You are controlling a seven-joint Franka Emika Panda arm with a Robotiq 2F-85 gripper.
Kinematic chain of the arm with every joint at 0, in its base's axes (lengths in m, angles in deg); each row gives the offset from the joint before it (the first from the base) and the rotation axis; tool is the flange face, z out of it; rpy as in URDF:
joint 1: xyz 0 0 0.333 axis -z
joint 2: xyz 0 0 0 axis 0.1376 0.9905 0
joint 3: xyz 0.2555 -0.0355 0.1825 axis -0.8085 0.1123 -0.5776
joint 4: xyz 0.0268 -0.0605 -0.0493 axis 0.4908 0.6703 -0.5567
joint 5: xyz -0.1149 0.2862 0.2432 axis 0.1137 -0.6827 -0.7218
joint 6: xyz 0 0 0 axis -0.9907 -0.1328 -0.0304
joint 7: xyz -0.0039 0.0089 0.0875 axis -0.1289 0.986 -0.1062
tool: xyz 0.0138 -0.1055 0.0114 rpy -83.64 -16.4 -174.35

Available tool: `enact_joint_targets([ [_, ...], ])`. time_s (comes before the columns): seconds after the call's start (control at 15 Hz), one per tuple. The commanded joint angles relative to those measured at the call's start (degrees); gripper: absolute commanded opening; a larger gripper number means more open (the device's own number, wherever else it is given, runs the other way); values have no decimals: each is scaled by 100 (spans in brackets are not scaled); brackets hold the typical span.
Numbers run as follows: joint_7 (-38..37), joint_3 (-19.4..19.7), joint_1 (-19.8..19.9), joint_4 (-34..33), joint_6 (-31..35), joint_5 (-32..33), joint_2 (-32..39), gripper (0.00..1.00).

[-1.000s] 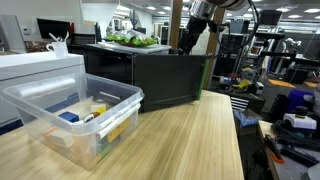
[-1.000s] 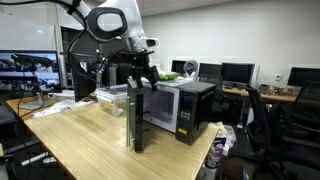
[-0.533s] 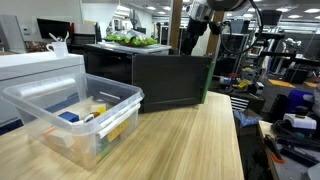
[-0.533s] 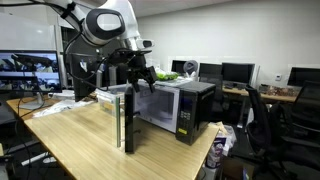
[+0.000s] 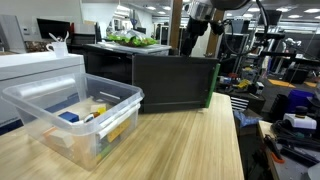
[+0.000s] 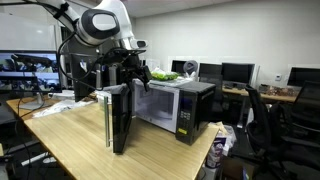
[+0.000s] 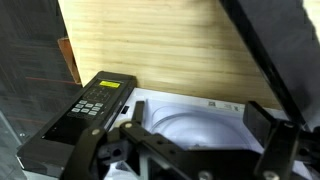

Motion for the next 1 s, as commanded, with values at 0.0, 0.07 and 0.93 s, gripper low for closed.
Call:
enact_joint_targets([
  [0.0, -142, -165, 18, 261, -165, 322, -273, 100],
  [0.07, -170, -205, 18, 304, -161, 429, -301, 100],
  [0.93, -214, -616, -71, 785, -75, 867, -865, 100],
])
